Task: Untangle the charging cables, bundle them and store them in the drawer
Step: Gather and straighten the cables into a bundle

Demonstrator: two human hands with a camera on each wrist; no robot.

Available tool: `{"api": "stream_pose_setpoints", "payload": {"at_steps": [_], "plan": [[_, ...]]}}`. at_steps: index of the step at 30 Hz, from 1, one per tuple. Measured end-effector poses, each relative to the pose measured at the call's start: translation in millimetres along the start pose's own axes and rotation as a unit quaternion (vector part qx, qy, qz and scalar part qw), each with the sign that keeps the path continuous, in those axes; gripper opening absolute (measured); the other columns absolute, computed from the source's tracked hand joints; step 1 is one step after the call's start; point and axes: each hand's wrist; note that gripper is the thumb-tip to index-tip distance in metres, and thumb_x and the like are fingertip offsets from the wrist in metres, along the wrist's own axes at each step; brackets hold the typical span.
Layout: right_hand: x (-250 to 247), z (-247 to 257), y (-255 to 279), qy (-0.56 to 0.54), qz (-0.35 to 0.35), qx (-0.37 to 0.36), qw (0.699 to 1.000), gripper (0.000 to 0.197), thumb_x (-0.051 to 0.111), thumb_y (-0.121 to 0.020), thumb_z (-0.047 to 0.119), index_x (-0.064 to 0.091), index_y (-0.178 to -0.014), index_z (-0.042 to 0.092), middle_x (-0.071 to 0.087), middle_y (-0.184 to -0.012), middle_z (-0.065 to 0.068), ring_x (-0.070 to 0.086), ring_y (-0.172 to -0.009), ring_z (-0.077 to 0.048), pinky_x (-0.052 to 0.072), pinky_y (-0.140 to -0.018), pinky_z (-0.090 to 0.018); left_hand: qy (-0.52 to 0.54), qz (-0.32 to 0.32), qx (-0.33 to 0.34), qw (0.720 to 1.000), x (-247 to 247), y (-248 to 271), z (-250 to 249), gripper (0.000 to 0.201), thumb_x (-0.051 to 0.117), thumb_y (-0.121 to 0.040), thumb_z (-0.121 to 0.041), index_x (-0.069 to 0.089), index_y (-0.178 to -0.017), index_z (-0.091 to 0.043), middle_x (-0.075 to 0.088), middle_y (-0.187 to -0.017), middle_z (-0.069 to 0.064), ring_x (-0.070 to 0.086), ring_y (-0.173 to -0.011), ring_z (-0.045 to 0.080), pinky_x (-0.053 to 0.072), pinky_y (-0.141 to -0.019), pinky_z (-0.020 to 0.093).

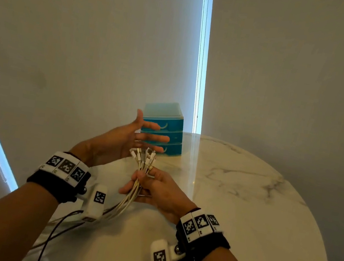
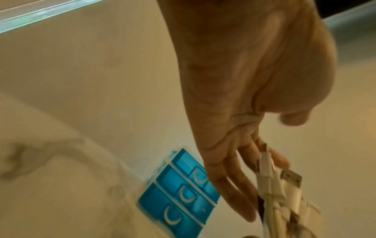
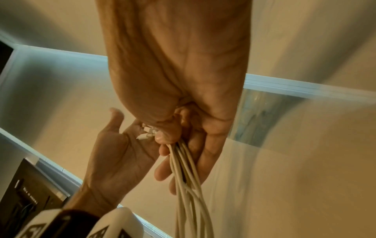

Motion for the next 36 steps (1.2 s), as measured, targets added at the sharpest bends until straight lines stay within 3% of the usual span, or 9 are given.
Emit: {"api": "stream_pose_setpoints", "payload": {"at_steps": [3, 6, 12, 18, 21, 24, 30, 34, 36], "plan": [[3, 3, 1, -0.008, -0.006, -0.001, 1.000, 0.024, 0.042, -0.117, 0.021, 0.058, -0.121, 0.004, 0.077, -0.101, -0.017, 0.078, -0.101, -0.028, 0.063, -0.095, -0.041, -0.182, 0.023, -0.017, 0.983, 7, 1, 0, 0.076, 0.017, -0.108, -0.064, 0.073, -0.127, -0.017, 0.076, -0.132, 0.000, 0.072, -0.122, 0.017, 0.057, -0.102, 0.036], [6, 4, 2, -0.023, -0.021, 0.011, 0.999, 0.026, 0.043, -0.117, 0.024, 0.058, -0.123, 0.004, 0.075, -0.092, -0.010, 0.078, -0.095, -0.029, 0.063, -0.096, -0.046, -0.192, 0.043, -0.012, 0.980, 15, -2, 14, 0.071, 0.020, -0.112, -0.057, 0.075, -0.116, -0.012, 0.077, -0.129, 0.002, 0.073, -0.121, 0.024, 0.051, -0.114, 0.050], [9, 8, 1, -0.062, -0.035, 0.014, 0.997, 0.035, 0.042, -0.116, 0.037, 0.058, -0.117, 0.006, 0.069, -0.088, -0.009, 0.076, -0.088, -0.029, 0.066, -0.088, -0.044, -0.229, 0.028, 0.003, 0.973, 23, -4, 10, 0.068, 0.020, -0.109, -0.061, 0.071, -0.108, -0.017, 0.080, -0.118, -0.001, 0.075, -0.112, 0.020, 0.058, -0.103, 0.041], [8, 8, 2, -0.055, -0.030, 0.015, 0.998, 0.033, 0.040, -0.117, 0.035, 0.056, -0.117, 0.007, 0.068, -0.088, -0.010, 0.078, -0.087, -0.028, 0.067, -0.082, -0.040, -0.360, 0.079, 0.078, 0.926, 1, -5, 16, 0.029, 0.052, -0.109, -0.044, 0.065, -0.121, -0.021, 0.077, -0.121, -0.007, 0.072, -0.110, 0.011, 0.056, -0.092, 0.028], [7, 8, 2, -0.057, -0.027, 0.014, 0.998, 0.033, 0.039, -0.117, 0.035, 0.057, -0.117, 0.006, 0.067, -0.088, -0.010, 0.077, -0.086, -0.028, 0.067, -0.083, -0.042, -0.323, 0.093, 0.077, 0.939, 2, -7, 20, 0.027, 0.048, -0.112, -0.033, 0.062, -0.124, -0.013, 0.078, -0.125, -0.002, 0.075, -0.106, 0.010, 0.058, -0.082, 0.022], [6, 9, 2, -0.048, -0.029, 0.010, 0.998, 0.029, 0.039, -0.117, 0.029, 0.055, -0.112, 0.007, 0.064, -0.082, -0.007, 0.074, -0.083, -0.025, 0.066, -0.084, -0.040, -0.294, 0.102, 0.078, 0.947, 5, -7, 20, 0.030, 0.047, -0.113, -0.031, 0.060, -0.126, -0.007, 0.077, -0.127, 0.000, 0.075, -0.114, 0.019, 0.059, -0.091, 0.029], [-3, 6, -6, -0.038, -0.120, -0.036, 0.991, 0.029, 0.035, -0.118, 0.024, 0.056, -0.108, 0.006, 0.065, -0.080, -0.005, 0.073, -0.084, -0.024, 0.063, -0.090, -0.041, -0.109, -0.055, -0.022, 0.992, 18, -3, 15, 0.076, 0.034, -0.093, -0.079, 0.047, -0.144, -0.024, 0.073, -0.129, 0.001, 0.070, -0.123, 0.023, 0.061, -0.100, 0.041], [-10, 2, -12, 0.000, -0.184, -0.051, 0.982, 0.039, 0.040, -0.117, 0.034, 0.066, -0.102, 0.009, 0.071, -0.089, -0.007, 0.068, -0.089, -0.026, 0.058, -0.091, -0.048, -0.127, 0.060, -0.206, 0.968, 21, 7, 32, 0.115, 0.006, -0.086, -0.093, 0.062, -0.136, -0.006, 0.078, -0.115, 0.019, 0.077, -0.106, 0.034, 0.059, -0.098, 0.047], [-17, 0, -13, 0.028, -0.222, -0.047, 0.974, 0.039, 0.043, -0.116, 0.036, 0.069, -0.099, 0.014, 0.073, -0.103, -0.005, 0.068, -0.100, -0.024, 0.056, -0.092, -0.043, -0.111, 0.092, -0.245, 0.959, 27, 10, 35, 0.125, 0.005, -0.082, -0.096, 0.065, -0.130, 0.003, 0.072, -0.087, 0.011, 0.070, -0.076, 0.026, 0.061, -0.078, 0.040]]}}
Point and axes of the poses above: each hand's wrist, its own y-axis away from the middle knuckle, its own x-axis out of the palm, z = x × y
